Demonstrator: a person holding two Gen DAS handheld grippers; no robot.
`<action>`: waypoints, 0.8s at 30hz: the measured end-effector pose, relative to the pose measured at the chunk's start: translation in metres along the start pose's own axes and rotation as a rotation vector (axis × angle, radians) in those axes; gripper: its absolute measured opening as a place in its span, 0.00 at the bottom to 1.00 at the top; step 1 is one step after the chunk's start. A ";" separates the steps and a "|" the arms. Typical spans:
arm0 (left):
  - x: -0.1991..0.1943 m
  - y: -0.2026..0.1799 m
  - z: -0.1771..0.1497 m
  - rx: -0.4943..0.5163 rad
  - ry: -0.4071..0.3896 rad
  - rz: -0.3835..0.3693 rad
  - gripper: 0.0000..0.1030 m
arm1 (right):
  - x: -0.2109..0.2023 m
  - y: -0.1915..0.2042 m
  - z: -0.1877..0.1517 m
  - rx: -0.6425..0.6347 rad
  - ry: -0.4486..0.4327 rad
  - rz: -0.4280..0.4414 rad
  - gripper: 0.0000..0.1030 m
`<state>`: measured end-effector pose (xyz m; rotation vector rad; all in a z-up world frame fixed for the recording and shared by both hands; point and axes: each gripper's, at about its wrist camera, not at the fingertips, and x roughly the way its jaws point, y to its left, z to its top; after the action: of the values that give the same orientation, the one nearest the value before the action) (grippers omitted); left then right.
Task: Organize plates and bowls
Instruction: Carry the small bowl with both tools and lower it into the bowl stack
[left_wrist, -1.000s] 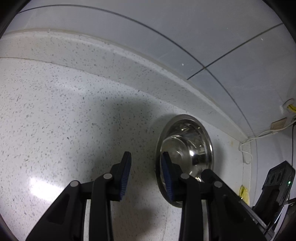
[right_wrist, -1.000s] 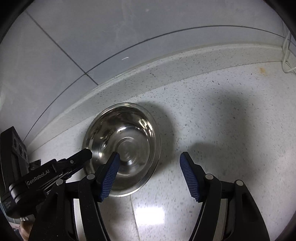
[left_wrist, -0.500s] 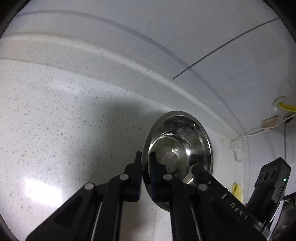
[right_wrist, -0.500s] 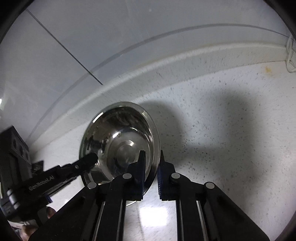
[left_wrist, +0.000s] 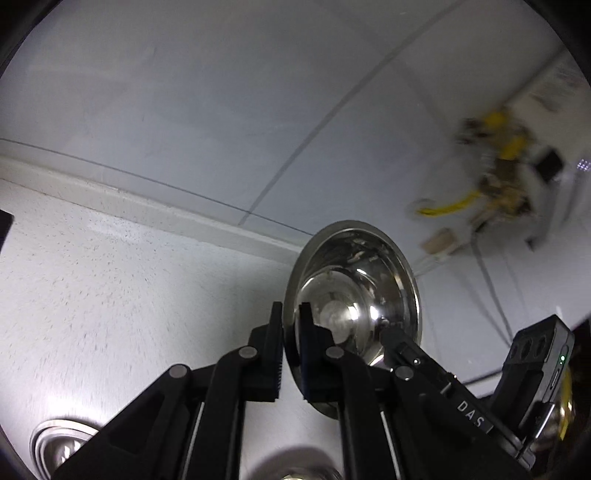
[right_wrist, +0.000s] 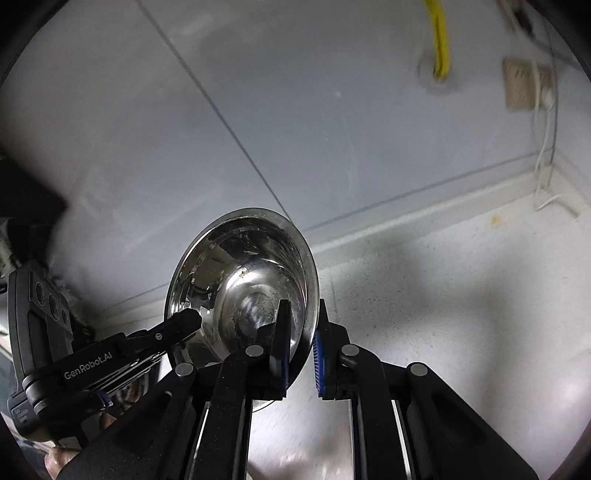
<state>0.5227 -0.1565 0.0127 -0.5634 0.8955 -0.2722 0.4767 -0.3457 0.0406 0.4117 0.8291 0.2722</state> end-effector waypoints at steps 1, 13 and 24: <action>-0.018 -0.009 -0.009 0.011 -0.006 -0.021 0.06 | -0.019 0.004 -0.004 -0.007 -0.016 0.008 0.10; -0.099 -0.038 -0.163 0.125 0.125 -0.166 0.06 | -0.180 -0.019 -0.137 -0.066 -0.144 -0.052 0.10; -0.001 0.013 -0.262 0.046 0.353 -0.013 0.06 | -0.126 -0.103 -0.231 0.036 0.105 -0.146 0.10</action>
<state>0.3137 -0.2367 -0.1235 -0.4861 1.2233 -0.4108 0.2274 -0.4296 -0.0629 0.3712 0.9635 0.1446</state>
